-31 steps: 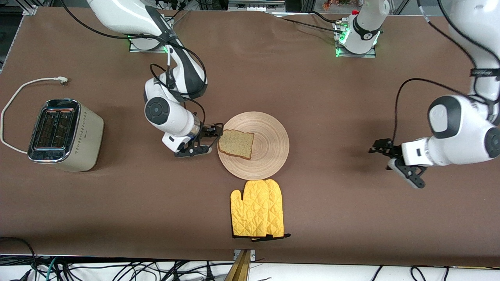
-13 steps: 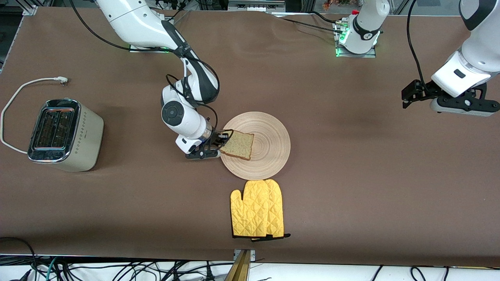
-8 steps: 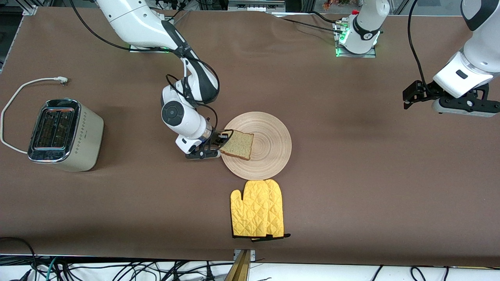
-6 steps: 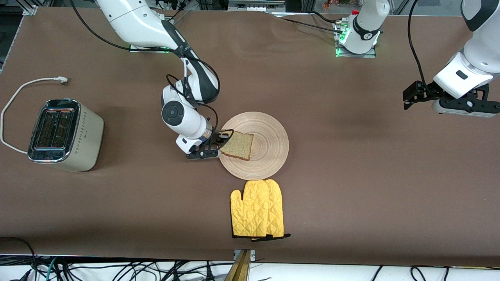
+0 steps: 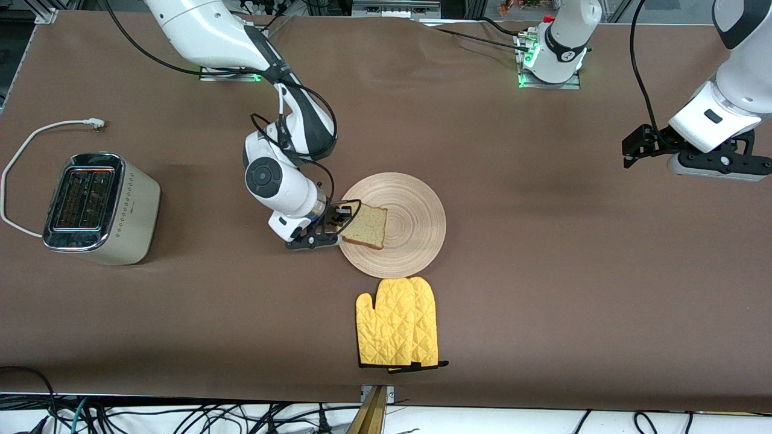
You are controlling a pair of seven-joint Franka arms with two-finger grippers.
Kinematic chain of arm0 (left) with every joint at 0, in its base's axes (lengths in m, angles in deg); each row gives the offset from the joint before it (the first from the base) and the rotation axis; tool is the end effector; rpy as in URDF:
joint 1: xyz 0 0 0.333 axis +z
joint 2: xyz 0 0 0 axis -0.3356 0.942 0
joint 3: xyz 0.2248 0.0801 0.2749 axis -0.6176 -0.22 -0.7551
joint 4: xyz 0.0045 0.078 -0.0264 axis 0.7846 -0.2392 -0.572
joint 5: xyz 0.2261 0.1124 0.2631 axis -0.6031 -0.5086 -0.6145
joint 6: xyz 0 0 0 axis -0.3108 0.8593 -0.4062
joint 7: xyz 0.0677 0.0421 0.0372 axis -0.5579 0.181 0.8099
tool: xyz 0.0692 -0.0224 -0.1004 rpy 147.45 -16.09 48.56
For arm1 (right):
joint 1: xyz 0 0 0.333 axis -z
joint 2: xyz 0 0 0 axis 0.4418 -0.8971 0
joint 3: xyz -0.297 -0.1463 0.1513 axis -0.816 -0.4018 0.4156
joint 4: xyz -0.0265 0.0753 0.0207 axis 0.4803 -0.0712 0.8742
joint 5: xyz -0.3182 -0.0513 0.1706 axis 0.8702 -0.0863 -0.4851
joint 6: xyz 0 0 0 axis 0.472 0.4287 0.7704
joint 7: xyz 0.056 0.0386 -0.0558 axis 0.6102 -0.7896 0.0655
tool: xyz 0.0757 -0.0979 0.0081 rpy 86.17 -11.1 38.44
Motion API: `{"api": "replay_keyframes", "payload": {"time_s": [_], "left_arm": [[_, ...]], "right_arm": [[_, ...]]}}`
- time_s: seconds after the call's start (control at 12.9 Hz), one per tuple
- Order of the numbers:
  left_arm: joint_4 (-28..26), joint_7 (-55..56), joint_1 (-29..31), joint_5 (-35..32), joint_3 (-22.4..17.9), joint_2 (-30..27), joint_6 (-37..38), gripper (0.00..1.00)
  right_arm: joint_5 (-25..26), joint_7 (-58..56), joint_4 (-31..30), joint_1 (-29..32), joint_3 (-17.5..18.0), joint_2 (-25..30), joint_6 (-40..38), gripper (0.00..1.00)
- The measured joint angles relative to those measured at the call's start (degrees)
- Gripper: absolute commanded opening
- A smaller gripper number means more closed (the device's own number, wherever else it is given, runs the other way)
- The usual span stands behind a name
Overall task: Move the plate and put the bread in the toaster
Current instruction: 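Lift the bread with the right gripper and carry it to the toaster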
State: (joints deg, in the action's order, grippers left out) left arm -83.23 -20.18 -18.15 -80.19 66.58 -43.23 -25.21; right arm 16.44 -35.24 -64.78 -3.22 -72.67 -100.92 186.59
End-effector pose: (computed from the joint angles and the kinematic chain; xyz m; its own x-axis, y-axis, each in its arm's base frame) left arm 0.5211 -0.0358 0.6008 0.9923 -0.1230 0.0165 -0.1220 -0.9912 -0.0516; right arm 0.5986 0.3625 0.3025 0.9926 0.1185 -0.0281 0.1111 -0.9757 -0.1889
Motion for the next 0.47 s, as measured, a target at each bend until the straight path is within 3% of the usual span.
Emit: {"api": "replay_keyframes", "payload": {"time_s": [0.23,0.47], "left_arm": [[0.01,0.24,0.0,0.0,0.0,0.02,0.15,1.0],[0.04,0.48,0.0,0.0,-0.01,0.08,0.23,1.0]], "right_arm": [[5.71,-5.41,1.85,0.07,-3.41,3.93,-8.83,0.0],[6.82,-15.95,3.03,0.2,-9.62,10.16,-21.42,0.0]]}}
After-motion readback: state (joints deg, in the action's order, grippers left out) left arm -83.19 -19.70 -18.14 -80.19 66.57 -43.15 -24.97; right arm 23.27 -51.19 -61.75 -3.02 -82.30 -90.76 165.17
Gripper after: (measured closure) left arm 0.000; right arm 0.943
